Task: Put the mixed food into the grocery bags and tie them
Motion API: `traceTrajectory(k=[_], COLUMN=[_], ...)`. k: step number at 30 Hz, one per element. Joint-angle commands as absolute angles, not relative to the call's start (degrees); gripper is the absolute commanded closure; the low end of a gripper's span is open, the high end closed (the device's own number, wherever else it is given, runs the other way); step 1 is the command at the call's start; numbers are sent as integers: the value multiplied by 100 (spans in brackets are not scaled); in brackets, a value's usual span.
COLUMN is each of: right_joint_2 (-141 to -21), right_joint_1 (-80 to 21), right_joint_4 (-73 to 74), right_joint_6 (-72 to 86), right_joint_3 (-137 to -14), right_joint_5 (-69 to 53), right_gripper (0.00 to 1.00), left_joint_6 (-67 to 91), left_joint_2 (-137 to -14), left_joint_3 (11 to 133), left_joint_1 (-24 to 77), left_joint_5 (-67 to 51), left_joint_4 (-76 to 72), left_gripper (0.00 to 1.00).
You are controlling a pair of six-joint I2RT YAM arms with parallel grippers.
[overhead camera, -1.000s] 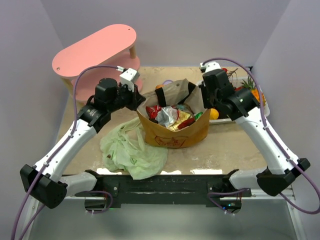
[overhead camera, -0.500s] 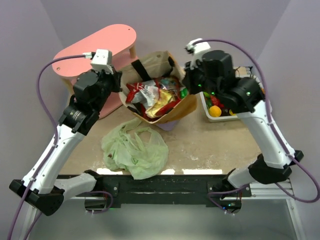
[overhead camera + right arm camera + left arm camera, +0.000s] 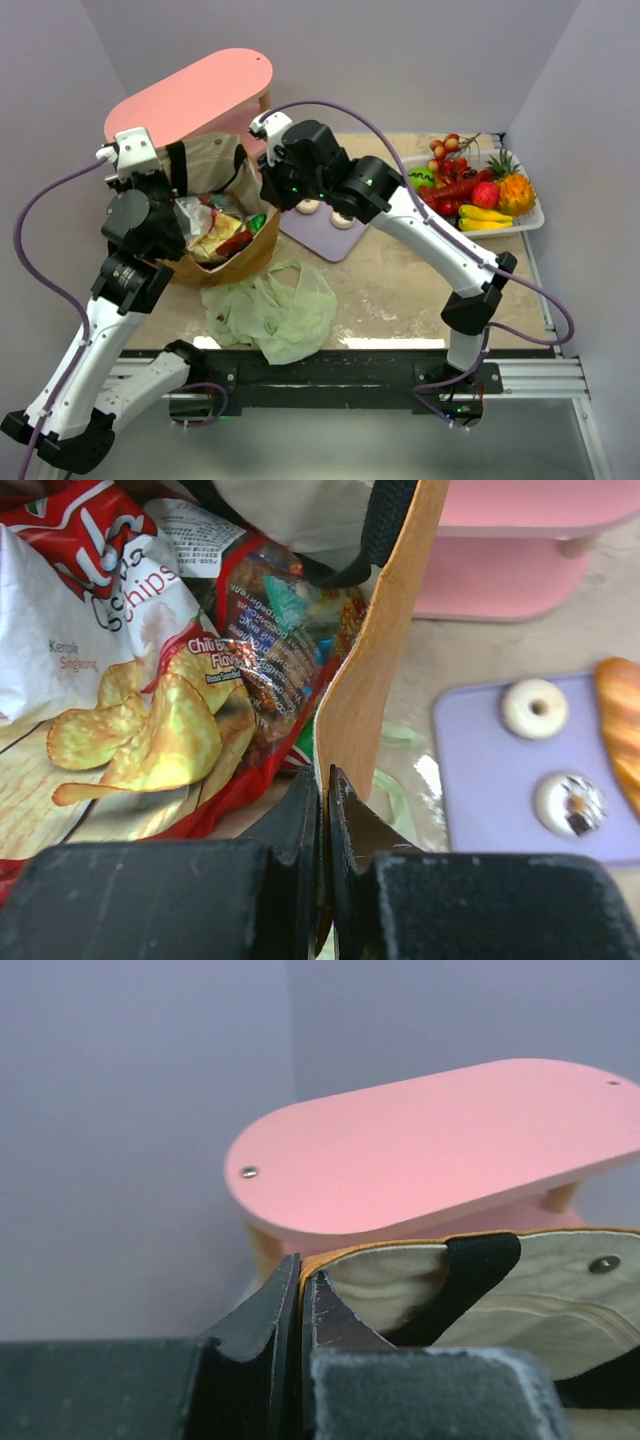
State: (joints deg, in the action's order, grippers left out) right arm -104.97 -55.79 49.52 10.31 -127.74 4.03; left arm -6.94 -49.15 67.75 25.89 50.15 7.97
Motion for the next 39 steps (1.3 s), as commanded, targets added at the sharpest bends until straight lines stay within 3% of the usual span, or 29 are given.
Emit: traceTrajectory(k=[1, 10, 18, 21, 22, 24, 25, 27, 30, 36, 37, 39], right_joint_2=[-10467, -11003, -11698, -11812, -11821, -11883, -11926, -12111, -12365, -12673, -12665, -12552], right_joint_1=[-5721, -6301, -6521, -6548, -6565, -6565, -6574, -6574, -6574, -6566, -6539, -6504], right_joint_4=[3842, 2787, 2286, 1865, 1707, 1232, 1083, 783, 572, 482, 605, 904], right_joint_6=[1230, 1345, 1573, 1889, 1977, 2284, 2390, 2654, 2873, 2787, 2621, 2435], right_joint_3=[-13140, -12990, -13254, -13070, -12887, -12640, -12604, -12603, -12726, -13155, -13253, -13263], right_joint_5=[71, -193, -255, -141, -115, -9, -9, -9, 140, 194, 132, 27], right_gripper=[100, 100, 100, 100, 100, 100, 100, 100, 100, 100, 78, 49], left_joint_6=[-2177, -4780, -4914, -4389, -4107, -3031, -2736, -1930, -1085, -388, -291, -150], left_joint_2=[-4536, -4587, -4614, -4535, -4492, -4517, -4544, -4631, -4719, -5167, -5238, -5387], left_joint_3=[6251, 5283, 4957, 5079, 5184, 5709, 5869, 6342, 6687, 7268, 7434, 7541], left_joint_1=[2575, 2338, 1996, 1978, 1978, 1978, 1978, 1978, 1978, 1978, 1978, 1978], left_joint_5=[6256, 6653, 6776, 6820, 6733, 6540, 6339, 6136, 5284, 3799, 3310, 2710], left_joint_4=[-1518, -5076, -5160, -4494, -3726, -2695, -1872, -1225, -213, 615, 807, 887], left_gripper=[100, 100, 100, 71, 50, 28, 23, 14, 8, 4, 4, 2])
